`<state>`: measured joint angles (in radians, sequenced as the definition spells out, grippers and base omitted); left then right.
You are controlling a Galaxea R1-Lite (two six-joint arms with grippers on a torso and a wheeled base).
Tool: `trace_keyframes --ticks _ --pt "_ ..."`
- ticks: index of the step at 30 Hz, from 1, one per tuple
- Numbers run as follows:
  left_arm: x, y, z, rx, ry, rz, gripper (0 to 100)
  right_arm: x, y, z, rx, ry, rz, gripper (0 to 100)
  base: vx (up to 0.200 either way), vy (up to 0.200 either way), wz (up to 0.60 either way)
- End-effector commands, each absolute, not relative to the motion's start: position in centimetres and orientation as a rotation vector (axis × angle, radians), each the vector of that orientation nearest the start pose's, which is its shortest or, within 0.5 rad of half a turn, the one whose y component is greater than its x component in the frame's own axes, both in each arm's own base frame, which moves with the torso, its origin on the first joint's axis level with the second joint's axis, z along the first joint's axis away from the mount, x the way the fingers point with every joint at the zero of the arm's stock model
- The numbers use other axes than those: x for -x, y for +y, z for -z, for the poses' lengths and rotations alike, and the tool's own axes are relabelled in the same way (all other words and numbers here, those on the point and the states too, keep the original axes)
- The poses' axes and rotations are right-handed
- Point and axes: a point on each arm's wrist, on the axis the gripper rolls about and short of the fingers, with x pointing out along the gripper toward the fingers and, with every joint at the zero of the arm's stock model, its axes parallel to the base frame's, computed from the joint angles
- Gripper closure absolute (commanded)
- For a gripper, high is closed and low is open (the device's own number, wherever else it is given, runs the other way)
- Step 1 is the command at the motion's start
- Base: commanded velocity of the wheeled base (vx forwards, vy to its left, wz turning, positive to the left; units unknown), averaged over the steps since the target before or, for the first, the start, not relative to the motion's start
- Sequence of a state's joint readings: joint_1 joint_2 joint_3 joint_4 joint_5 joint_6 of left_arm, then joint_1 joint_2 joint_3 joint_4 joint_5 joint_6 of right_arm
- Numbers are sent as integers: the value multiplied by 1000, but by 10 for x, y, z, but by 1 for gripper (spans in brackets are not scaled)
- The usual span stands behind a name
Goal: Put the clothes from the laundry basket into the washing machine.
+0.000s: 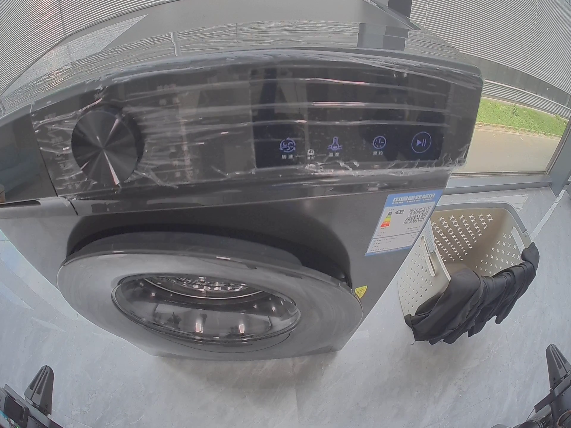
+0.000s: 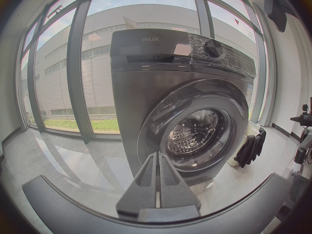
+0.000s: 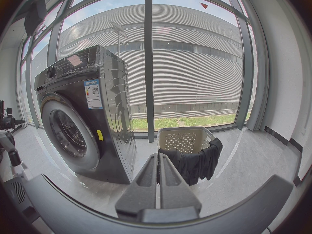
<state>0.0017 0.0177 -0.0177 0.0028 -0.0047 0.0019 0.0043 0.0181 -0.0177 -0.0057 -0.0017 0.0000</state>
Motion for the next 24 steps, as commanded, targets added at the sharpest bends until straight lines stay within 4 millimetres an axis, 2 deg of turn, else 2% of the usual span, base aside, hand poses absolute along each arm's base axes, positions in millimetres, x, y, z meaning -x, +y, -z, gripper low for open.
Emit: trace_keyframes --ticks 1,4,10,19,24 --pt "23 0 -75 0 3 3 100 23 0 -76 0 -6 -3 100 0 0 0" --pt "23 0 -75 5 3 5 100 23 0 -76 0 -6 -3 100 0 0 0" --pt "23 0 -75 -2 3 5 100 23 0 -76 -2 -5 -2 100 0 200 0" --pt "23 0 -75 8 5 8 100 23 0 -76 2 -6 -3 100 0 0 0" --pt "23 0 -75 3 5 5 100 23 0 -76 0 -6 -2 100 -200 0 0"
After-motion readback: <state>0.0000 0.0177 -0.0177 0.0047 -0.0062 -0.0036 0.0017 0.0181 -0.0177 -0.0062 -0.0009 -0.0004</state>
